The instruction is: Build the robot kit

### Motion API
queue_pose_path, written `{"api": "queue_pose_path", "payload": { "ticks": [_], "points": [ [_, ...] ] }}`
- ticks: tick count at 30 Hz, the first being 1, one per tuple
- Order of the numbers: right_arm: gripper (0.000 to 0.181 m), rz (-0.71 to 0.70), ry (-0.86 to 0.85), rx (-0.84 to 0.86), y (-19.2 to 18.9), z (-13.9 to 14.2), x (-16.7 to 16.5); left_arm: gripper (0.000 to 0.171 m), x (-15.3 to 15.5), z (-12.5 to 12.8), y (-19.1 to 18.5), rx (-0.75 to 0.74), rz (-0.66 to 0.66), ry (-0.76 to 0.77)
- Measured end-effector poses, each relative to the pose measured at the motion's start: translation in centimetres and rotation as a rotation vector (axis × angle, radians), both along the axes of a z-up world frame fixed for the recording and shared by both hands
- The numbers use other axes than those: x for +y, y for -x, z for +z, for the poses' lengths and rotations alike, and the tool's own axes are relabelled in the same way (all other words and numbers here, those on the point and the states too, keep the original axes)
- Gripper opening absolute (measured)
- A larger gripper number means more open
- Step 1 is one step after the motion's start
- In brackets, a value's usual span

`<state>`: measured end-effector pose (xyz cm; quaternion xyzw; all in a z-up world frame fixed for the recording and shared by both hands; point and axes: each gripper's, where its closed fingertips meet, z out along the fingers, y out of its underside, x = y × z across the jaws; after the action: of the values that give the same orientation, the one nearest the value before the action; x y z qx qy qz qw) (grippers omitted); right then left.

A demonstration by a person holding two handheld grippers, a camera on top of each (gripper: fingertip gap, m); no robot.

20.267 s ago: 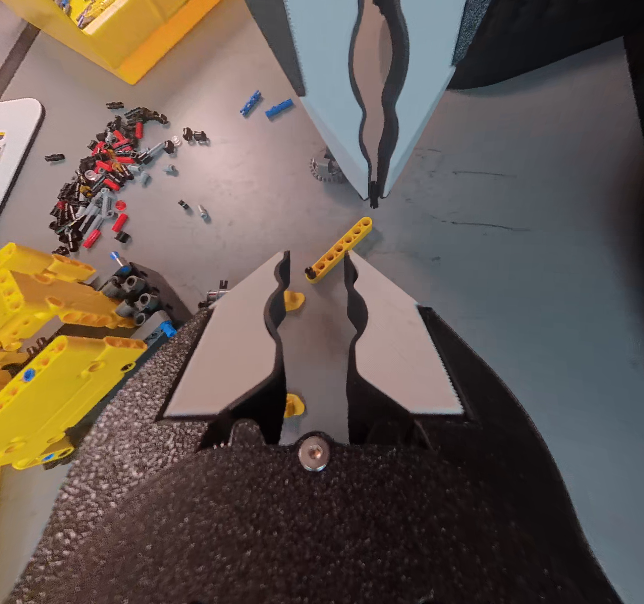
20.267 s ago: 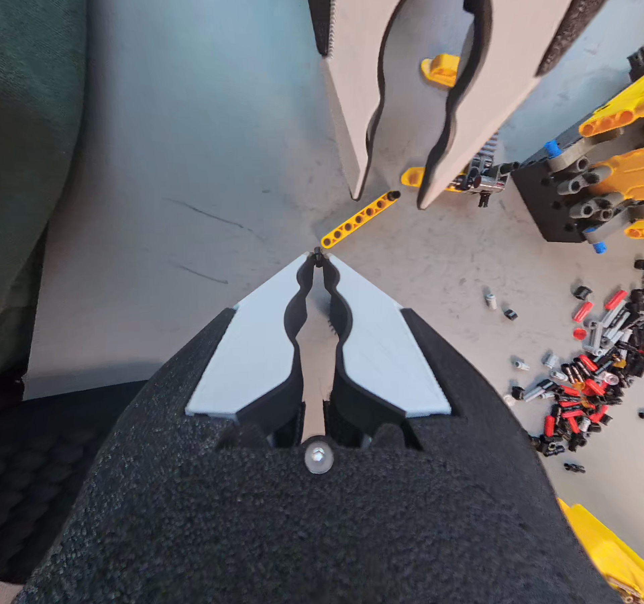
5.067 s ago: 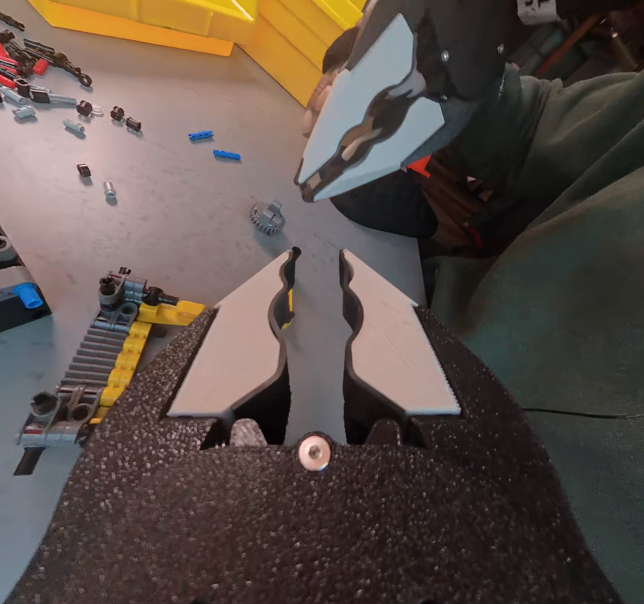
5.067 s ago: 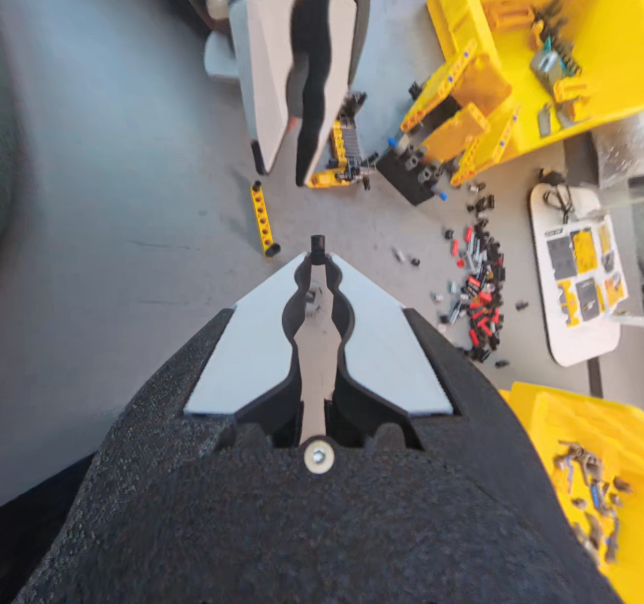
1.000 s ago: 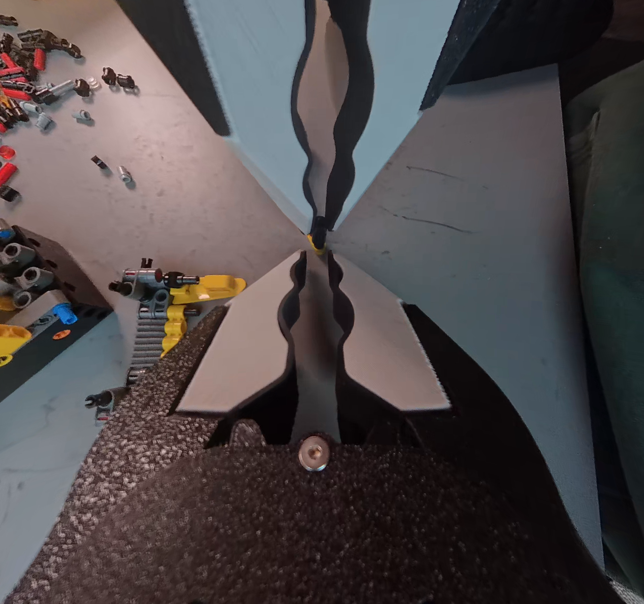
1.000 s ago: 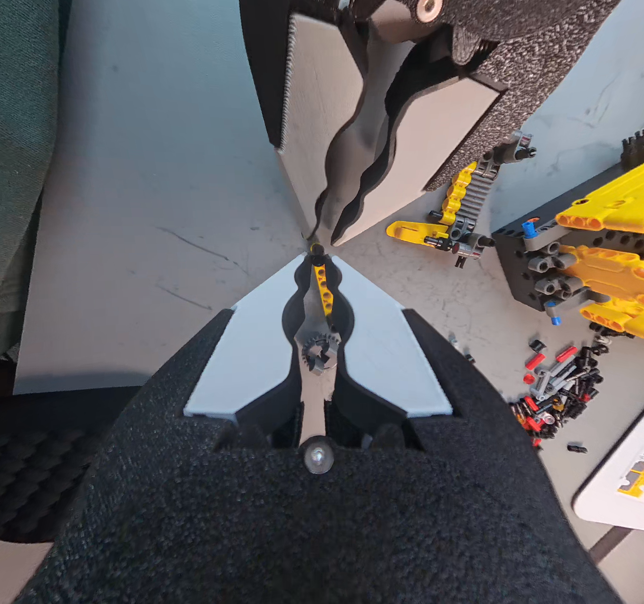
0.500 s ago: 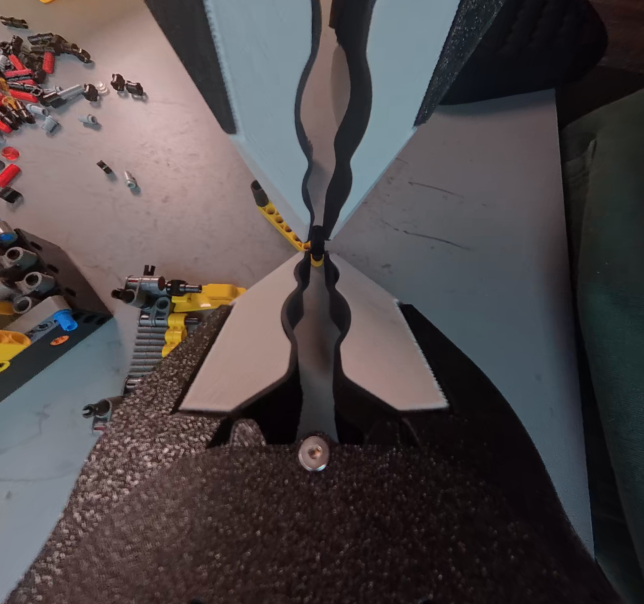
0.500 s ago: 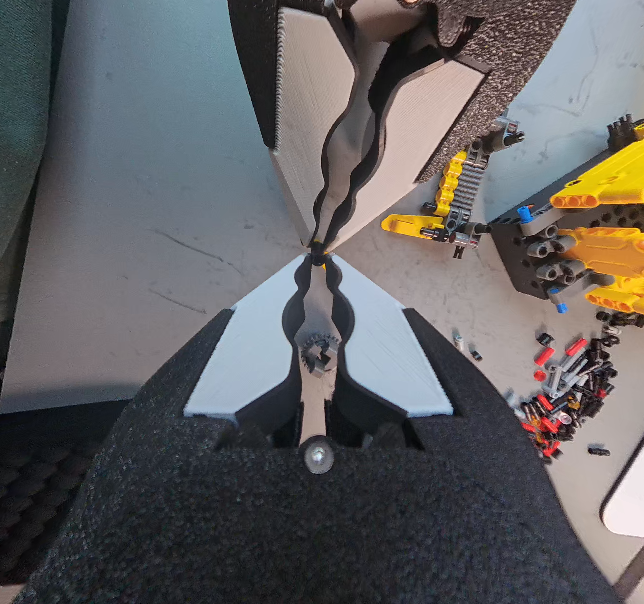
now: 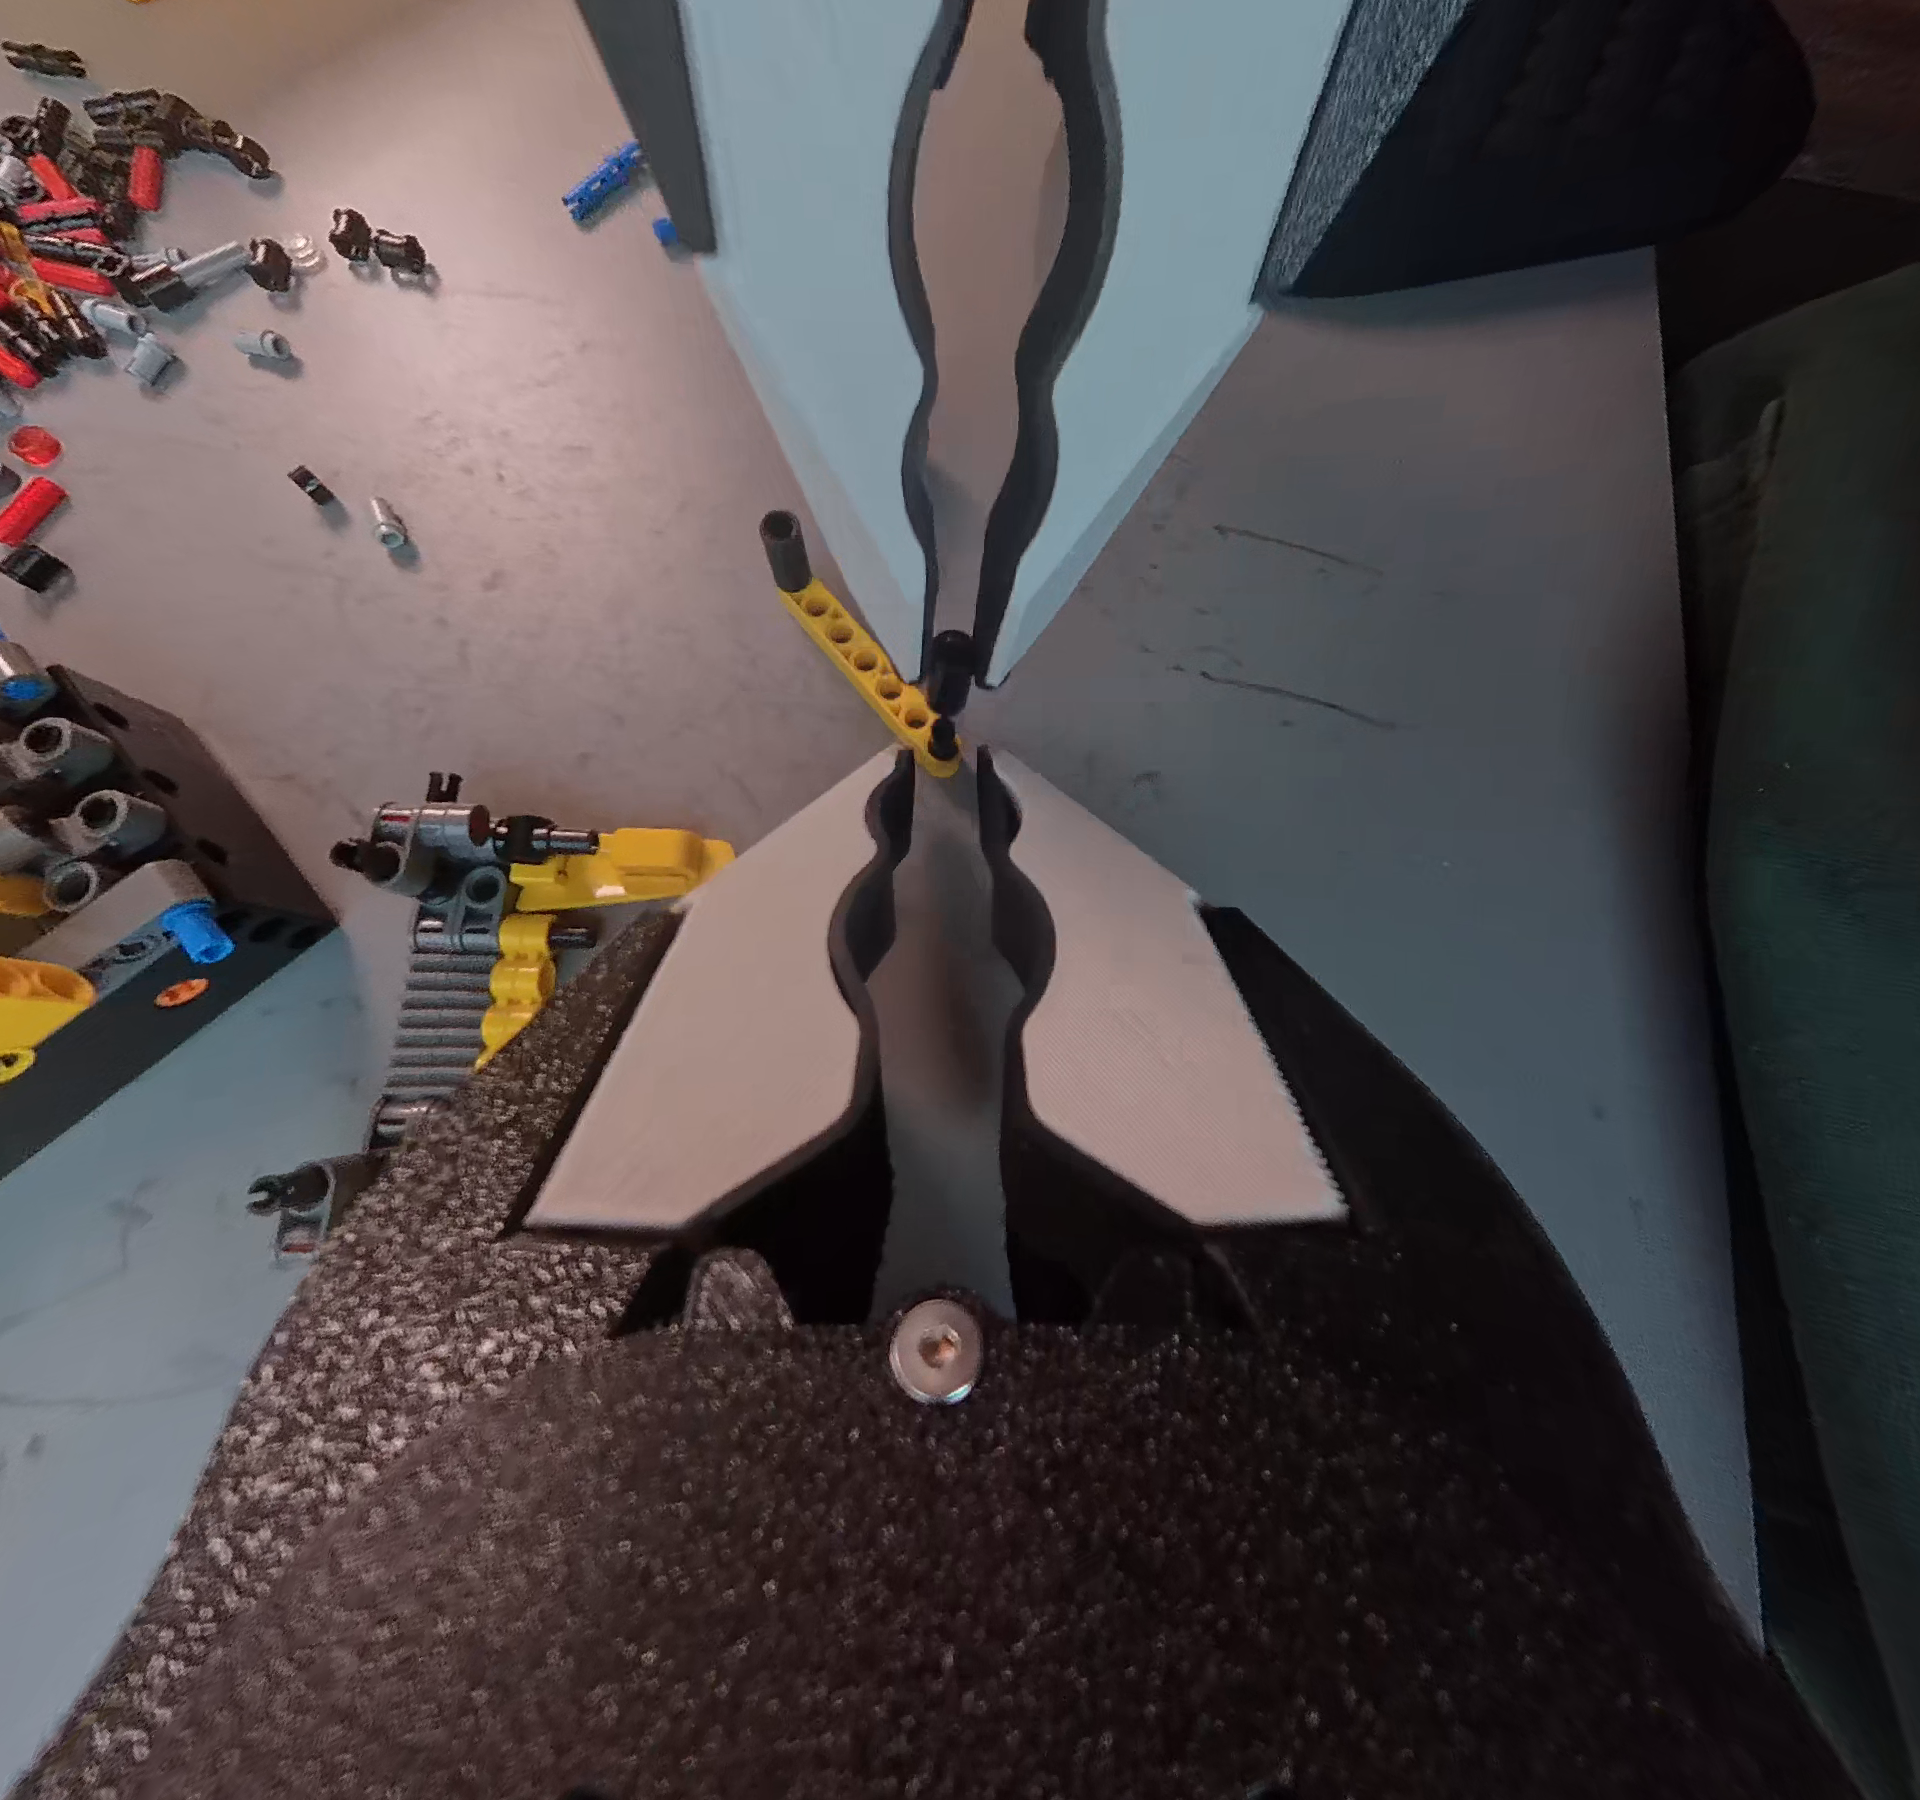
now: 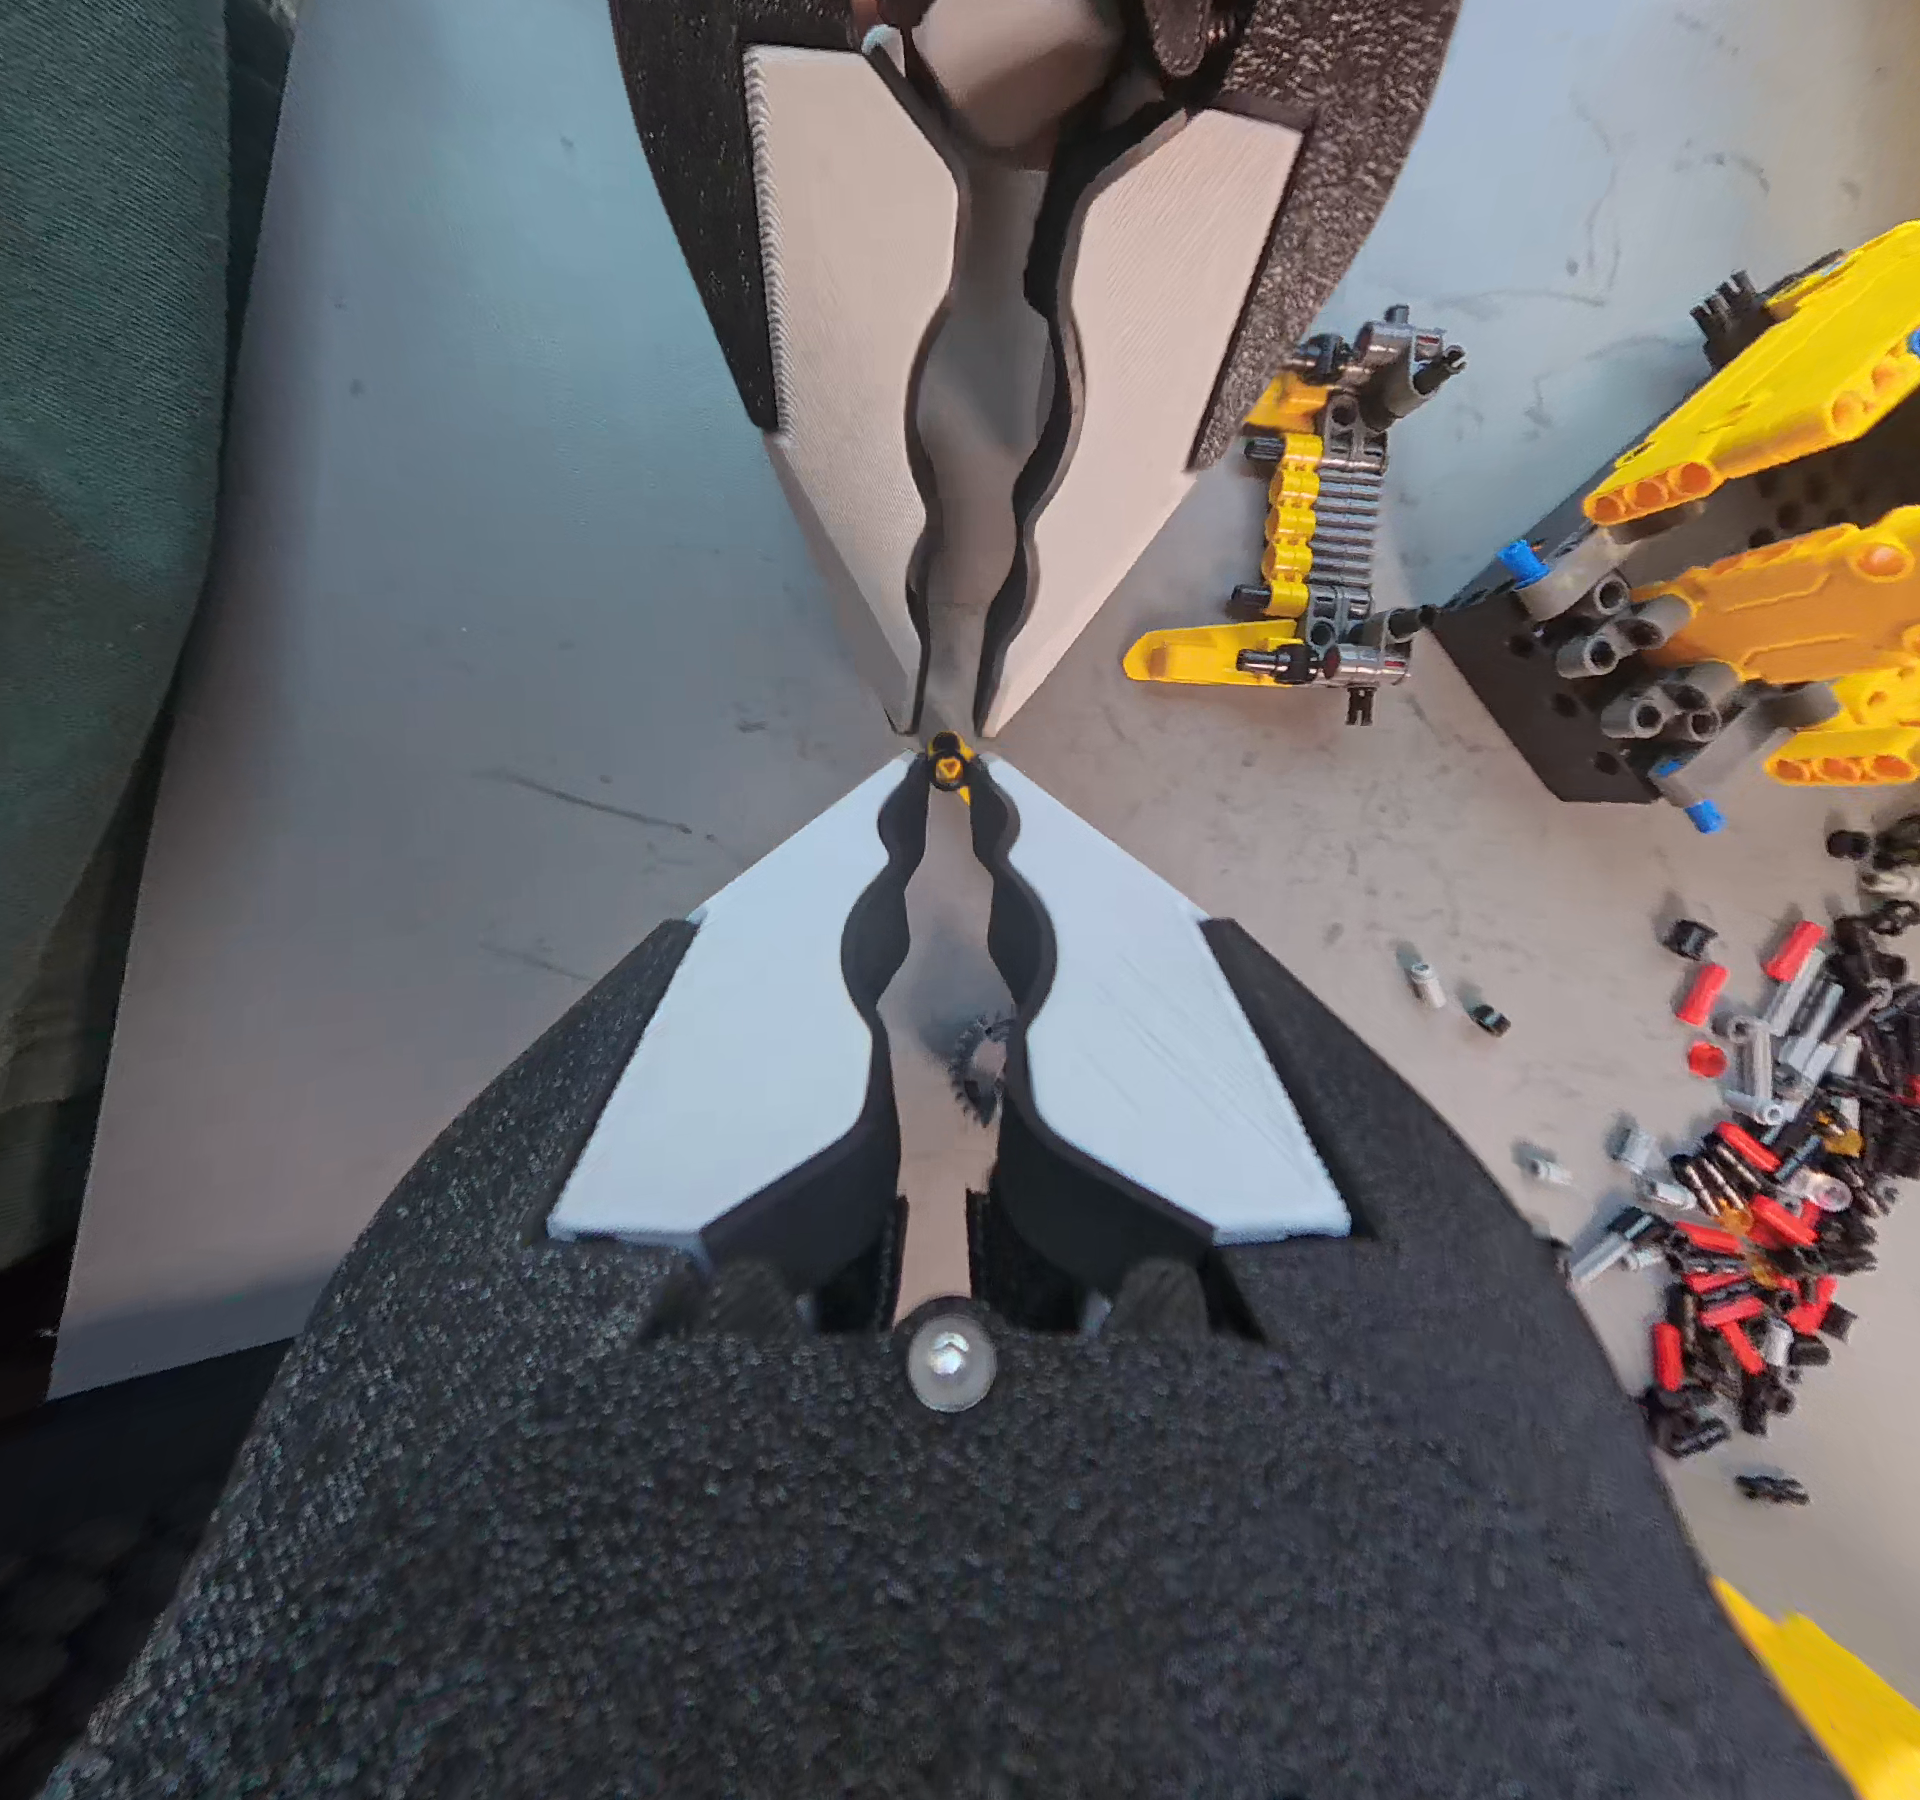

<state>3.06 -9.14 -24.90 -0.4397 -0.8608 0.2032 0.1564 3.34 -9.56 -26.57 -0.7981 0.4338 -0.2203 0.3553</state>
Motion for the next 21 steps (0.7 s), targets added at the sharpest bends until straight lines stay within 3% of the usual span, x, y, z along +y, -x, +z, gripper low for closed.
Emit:
{"api": "queue_pose_path", "payload": {
  "ticks": [10, 21],
  "points": [
    [0.006, -0.145, -0.06, -0.027, -2.1, -1.5, 3.0, 0.018, -0.6, -0.8, -0.9, 0.04, -0.037, 0.029],
    [0.006, -0.093, -0.016, 0.048, 0.3, -1.4, 2.6, 0.021, -0.8, -0.4, -1.9, 0.021, -0.072, 0.002]
  ]
}}
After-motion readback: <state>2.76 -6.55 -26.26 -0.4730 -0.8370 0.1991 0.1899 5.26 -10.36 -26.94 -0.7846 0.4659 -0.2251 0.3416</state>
